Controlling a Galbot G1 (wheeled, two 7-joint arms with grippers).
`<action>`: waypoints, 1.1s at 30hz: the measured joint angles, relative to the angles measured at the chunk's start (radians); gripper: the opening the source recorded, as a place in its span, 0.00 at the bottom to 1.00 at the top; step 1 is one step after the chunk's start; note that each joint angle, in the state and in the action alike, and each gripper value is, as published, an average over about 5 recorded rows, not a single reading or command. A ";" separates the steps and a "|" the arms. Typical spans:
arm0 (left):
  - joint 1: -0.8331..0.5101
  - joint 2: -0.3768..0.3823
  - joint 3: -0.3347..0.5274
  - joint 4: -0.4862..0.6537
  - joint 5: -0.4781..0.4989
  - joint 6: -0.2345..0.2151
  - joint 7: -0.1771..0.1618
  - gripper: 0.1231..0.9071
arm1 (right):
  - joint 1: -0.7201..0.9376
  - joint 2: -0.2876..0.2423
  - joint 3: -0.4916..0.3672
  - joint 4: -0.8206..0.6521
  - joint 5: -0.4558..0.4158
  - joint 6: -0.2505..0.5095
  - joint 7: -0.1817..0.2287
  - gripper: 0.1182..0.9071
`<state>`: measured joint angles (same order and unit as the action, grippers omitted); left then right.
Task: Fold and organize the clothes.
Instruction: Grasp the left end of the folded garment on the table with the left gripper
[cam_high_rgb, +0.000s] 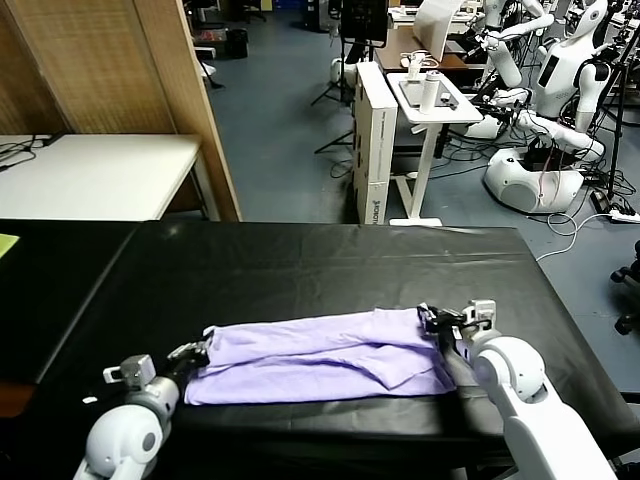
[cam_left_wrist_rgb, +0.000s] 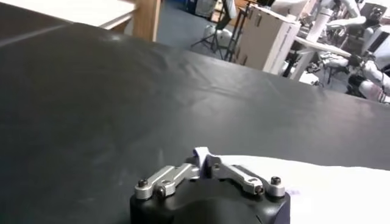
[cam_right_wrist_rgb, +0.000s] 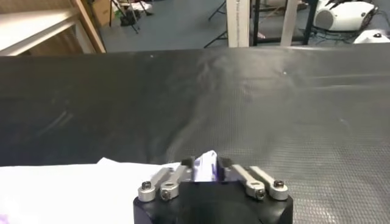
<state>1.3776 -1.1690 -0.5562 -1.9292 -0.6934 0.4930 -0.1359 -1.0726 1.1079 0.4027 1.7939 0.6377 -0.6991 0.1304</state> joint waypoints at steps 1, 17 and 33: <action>-0.008 0.003 0.003 0.007 0.000 0.000 0.000 0.04 | -0.002 0.004 0.002 0.000 -0.004 0.009 0.004 0.03; -0.150 0.051 0.058 0.083 -0.005 0.006 0.001 0.19 | -0.025 0.006 0.030 0.054 0.041 0.106 -0.064 0.59; -0.055 0.166 -0.061 0.010 -0.303 0.185 0.007 1.00 | -0.146 -0.127 0.122 0.249 0.164 0.091 -0.041 1.00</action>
<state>1.3228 -1.0031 -0.6175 -1.9193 -0.9968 0.6778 -0.1286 -1.2190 0.9808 0.5248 2.0430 0.8020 -0.6077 0.0899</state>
